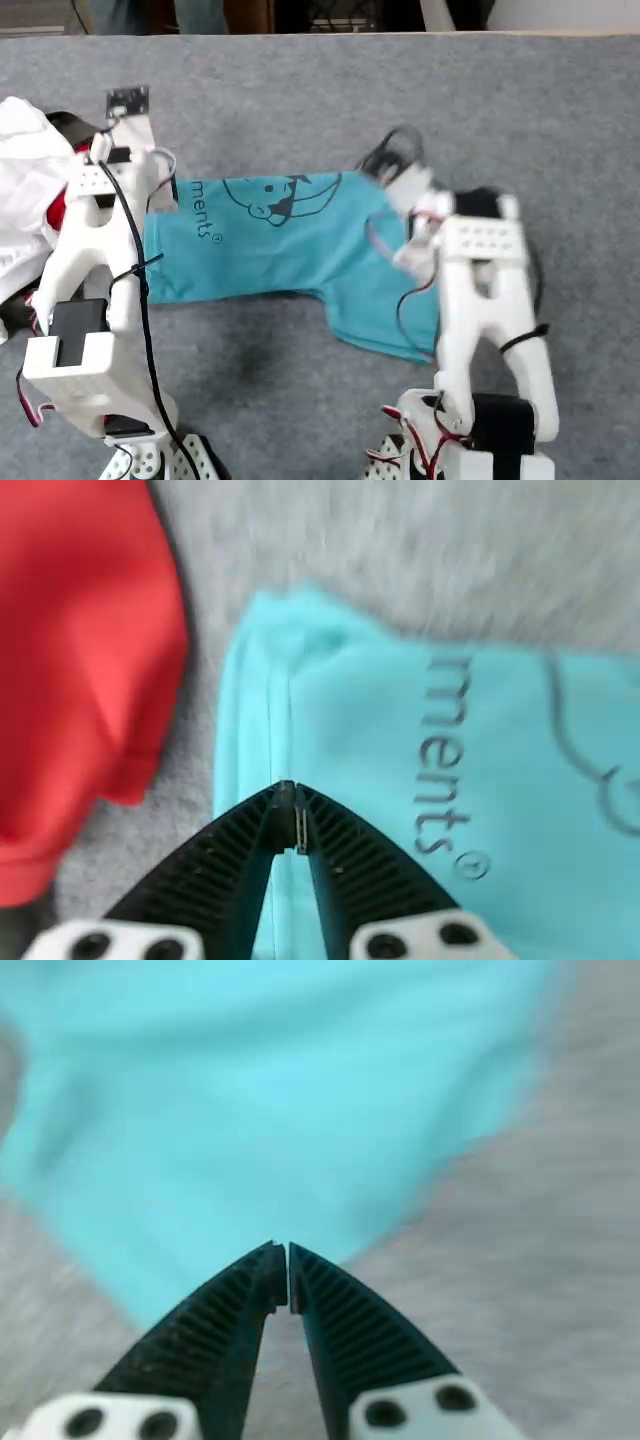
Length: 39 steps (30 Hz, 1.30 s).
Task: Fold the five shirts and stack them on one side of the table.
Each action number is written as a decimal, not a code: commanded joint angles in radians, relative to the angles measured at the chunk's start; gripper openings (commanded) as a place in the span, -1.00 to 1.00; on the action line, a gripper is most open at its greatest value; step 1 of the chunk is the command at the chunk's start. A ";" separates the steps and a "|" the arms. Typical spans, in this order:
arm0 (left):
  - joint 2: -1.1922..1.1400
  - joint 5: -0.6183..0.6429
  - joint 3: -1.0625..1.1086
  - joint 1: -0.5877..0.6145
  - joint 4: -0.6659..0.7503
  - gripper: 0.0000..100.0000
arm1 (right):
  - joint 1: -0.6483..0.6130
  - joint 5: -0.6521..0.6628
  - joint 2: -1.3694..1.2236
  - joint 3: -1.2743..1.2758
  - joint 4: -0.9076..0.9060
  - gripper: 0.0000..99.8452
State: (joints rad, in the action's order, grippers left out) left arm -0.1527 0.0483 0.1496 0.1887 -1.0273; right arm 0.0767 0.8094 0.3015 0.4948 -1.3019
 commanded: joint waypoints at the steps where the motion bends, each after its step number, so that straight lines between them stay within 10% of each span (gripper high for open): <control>1: 0.006 0.008 -0.127 0.002 0.009 -0.94 | -0.002 -0.069 -0.097 -0.285 -0.025 -0.96; 18: -0.499 0.163 -0.493 0.038 -0.028 -0.94 | 0.069 -0.219 -1.018 -0.938 -0.037 -0.97; 29: -0.321 0.008 -0.481 -0.007 -0.086 -0.94 | -0.023 -0.129 -0.820 -1.178 -0.462 -0.97; 39: -0.028 -0.094 -0.246 -0.004 -0.175 -0.94 | -0.044 0.117 -0.366 -0.587 -0.347 -0.97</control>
State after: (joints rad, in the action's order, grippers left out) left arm -0.3107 -0.0038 -0.1834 0.1887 -1.2022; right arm 0.0506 0.8355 -0.2585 -0.3153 -1.7377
